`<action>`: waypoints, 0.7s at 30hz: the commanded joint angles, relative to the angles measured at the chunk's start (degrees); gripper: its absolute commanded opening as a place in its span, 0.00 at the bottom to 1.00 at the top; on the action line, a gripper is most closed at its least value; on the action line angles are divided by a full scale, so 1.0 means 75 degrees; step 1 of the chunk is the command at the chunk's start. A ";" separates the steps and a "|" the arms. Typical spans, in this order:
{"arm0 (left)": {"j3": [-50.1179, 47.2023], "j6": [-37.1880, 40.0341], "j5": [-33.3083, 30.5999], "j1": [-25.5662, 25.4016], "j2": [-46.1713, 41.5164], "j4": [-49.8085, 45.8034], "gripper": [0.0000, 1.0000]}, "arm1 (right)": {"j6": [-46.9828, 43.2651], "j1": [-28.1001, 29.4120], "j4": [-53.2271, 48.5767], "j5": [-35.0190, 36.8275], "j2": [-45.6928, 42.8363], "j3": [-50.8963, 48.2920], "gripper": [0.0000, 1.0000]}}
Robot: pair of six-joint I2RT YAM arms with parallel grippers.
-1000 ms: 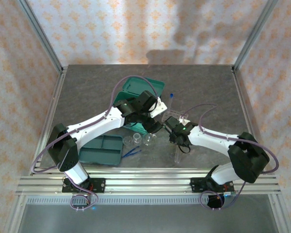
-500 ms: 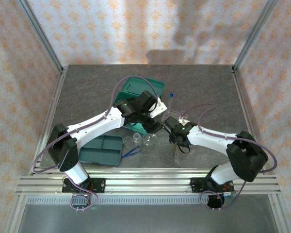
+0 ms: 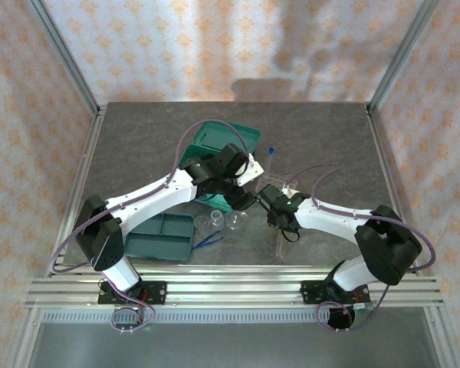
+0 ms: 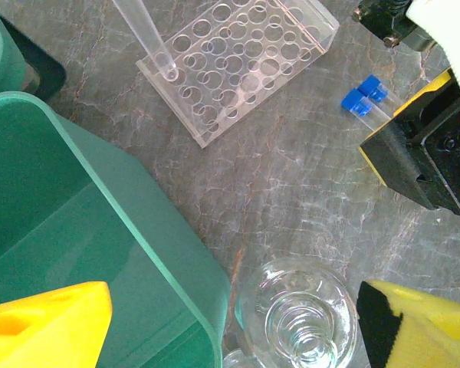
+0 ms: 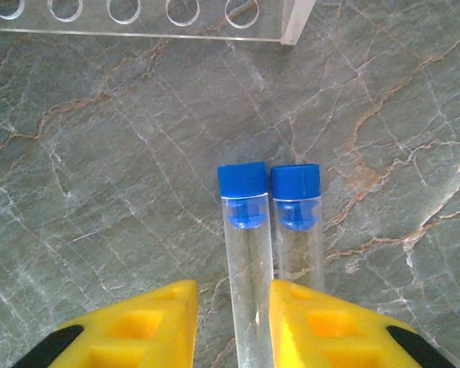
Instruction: Organize the chemistry lab equipment
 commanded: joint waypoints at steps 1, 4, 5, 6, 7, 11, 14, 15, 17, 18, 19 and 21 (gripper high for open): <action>0.0067 -0.0152 -0.0163 0.0093 -0.0309 0.0300 0.86 | -0.0018 0.0058 -0.0059 0.0227 0.0139 -0.0016 0.30; 0.0055 -0.0182 -0.0173 0.0108 -0.0332 0.0339 0.86 | -0.0014 0.0059 -0.0027 0.0201 0.0156 0.0000 0.30; 0.0046 -0.0182 -0.0194 0.0116 -0.0331 0.0342 0.86 | -0.0025 0.0058 -0.0024 0.0191 0.0163 0.0007 0.30; 0.0043 -0.0183 -0.0224 0.0130 -0.0325 0.0351 0.86 | -0.0025 0.0058 -0.0013 0.0179 0.0167 0.0014 0.30; 0.0059 -0.0204 -0.0278 0.0142 -0.0313 0.0353 0.86 | -0.0035 0.0058 -0.0012 0.0168 0.0186 0.0038 0.30; 0.0067 -0.0265 -0.0328 0.0201 -0.0293 0.0359 0.86 | -0.0079 0.0058 0.0023 0.0131 0.0239 0.0076 0.29; 0.0066 -0.0299 -0.0355 0.0236 -0.0312 0.0377 0.86 | -0.0103 0.0058 0.0035 0.0108 0.0284 0.0115 0.29; 0.0066 -0.0300 -0.0368 0.0255 -0.0303 0.0377 0.86 | -0.0108 0.0058 0.0043 0.0107 0.0302 0.0125 0.29; 0.0066 -0.0311 -0.0422 0.0269 -0.0291 0.0389 0.86 | -0.0133 0.0058 0.0058 0.0090 0.0344 0.0137 0.29; 0.0078 -0.0316 -0.0463 0.0277 -0.0278 0.0388 0.86 | -0.0137 0.0053 0.0069 0.0084 0.0369 0.0149 0.29; 0.0089 -0.0342 -0.0511 0.0283 -0.0262 0.0388 0.86 | -0.0149 0.0058 0.0070 0.0073 0.0391 0.0160 0.29; 0.0123 -0.0364 -0.0590 0.0318 -0.0232 0.0388 0.86 | -0.0147 0.0058 0.0092 0.0055 0.0438 0.0181 0.28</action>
